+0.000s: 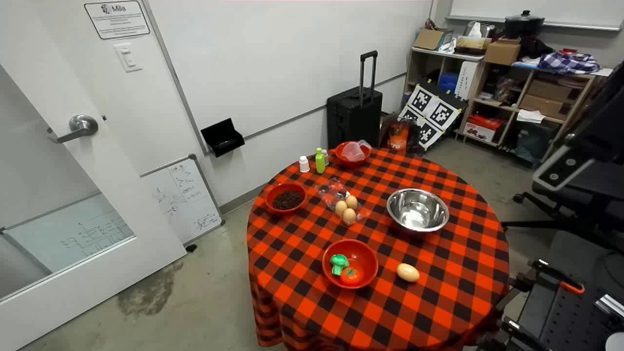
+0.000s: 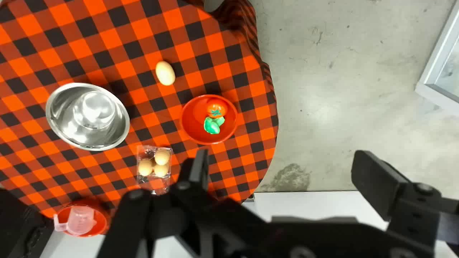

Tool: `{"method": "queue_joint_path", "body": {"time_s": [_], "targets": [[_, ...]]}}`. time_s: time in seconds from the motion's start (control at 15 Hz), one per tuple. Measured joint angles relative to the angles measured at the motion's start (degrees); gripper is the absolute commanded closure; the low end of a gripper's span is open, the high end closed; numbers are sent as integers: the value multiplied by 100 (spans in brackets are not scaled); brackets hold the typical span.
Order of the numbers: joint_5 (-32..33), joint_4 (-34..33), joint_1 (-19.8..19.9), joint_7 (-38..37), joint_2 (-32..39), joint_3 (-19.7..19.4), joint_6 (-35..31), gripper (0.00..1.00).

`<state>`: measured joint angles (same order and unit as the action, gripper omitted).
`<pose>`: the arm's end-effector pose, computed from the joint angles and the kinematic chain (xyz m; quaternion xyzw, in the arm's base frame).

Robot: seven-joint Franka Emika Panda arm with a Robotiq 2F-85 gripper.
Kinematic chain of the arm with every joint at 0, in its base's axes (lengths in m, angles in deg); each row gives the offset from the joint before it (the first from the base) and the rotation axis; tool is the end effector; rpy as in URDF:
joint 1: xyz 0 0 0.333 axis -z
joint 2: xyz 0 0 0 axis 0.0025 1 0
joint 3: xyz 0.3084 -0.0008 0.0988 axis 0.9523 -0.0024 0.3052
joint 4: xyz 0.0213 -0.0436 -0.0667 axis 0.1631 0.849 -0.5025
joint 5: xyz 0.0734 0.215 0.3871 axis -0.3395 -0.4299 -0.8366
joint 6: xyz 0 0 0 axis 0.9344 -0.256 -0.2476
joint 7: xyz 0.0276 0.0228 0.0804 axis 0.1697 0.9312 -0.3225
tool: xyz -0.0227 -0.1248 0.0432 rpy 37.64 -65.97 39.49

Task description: Pick up the tomato plush toy and put it on the table

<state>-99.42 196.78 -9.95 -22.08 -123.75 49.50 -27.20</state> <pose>0.3144 0.2040 0.5543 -0.9919 0.0114 -0.1205 0.0385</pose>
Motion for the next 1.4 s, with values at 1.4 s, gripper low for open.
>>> {"method": "queue_joint_path", "body": {"time_s": [1.4], "targets": [[252,206,691,194,1489,-216,-857,0]]}}
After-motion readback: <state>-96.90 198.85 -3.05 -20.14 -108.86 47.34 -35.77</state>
